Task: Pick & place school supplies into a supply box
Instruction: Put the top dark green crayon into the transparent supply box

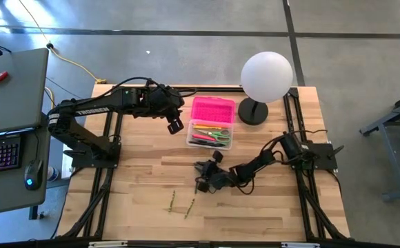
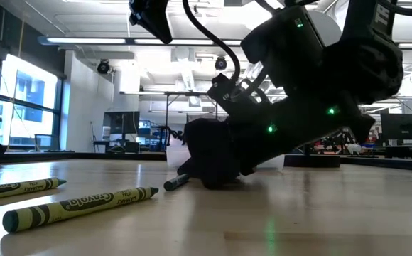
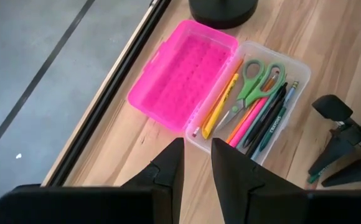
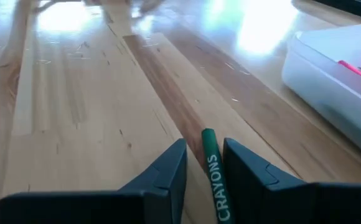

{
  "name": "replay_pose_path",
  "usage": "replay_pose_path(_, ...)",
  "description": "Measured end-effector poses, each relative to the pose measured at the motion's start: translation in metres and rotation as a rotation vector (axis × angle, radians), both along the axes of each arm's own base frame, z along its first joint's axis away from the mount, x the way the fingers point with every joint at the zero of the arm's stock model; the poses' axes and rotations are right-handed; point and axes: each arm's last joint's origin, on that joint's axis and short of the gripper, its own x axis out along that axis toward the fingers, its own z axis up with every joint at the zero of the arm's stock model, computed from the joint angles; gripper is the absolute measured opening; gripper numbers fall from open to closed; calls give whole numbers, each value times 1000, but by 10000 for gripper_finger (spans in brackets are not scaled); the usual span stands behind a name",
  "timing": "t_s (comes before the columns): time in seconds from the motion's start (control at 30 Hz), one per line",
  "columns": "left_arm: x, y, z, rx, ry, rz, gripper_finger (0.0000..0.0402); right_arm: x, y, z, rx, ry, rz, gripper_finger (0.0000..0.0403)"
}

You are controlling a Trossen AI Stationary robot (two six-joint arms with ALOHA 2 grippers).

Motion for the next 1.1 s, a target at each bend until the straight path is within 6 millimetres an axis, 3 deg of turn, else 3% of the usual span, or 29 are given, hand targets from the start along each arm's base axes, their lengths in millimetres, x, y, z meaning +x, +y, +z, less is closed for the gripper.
replay_pose_path(0.13,0,0,0,1,-3,1,113,2,-4,0,29,5,18,66)
replay_pose_path(0.27,0,0,0,-2,-7,5,113,3,-5,1,17,8,44,14)
replay_pose_path(0.4,0,0,0,-13,-15,20,113,3,-3,5,12,-12,58,20)
replay_pose_path(0.53,0,0,0,-20,-11,27,113,5,3,35,-59,-7,134,15)
replay_pose_path(0.7,-1,0,-1,-39,-7,42,113,0,3,92,-292,57,219,14)
replay_pose_path(0.8,-2,0,-1,-49,-12,54,113,-6,-13,125,-419,115,114,21)
replay_pose_path(0.9,-2,-1,-1,-51,-6,55,113,-13,-37,137,-443,226,85,14)
replay_pose_path(1.0,-2,0,-1,-52,-12,56,113,-11,-69,140,-346,254,120,7)
replay_pose_path(1.1,-2,-1,-1,-54,-11,56,113,-6,-99,127,-179,261,164,16)
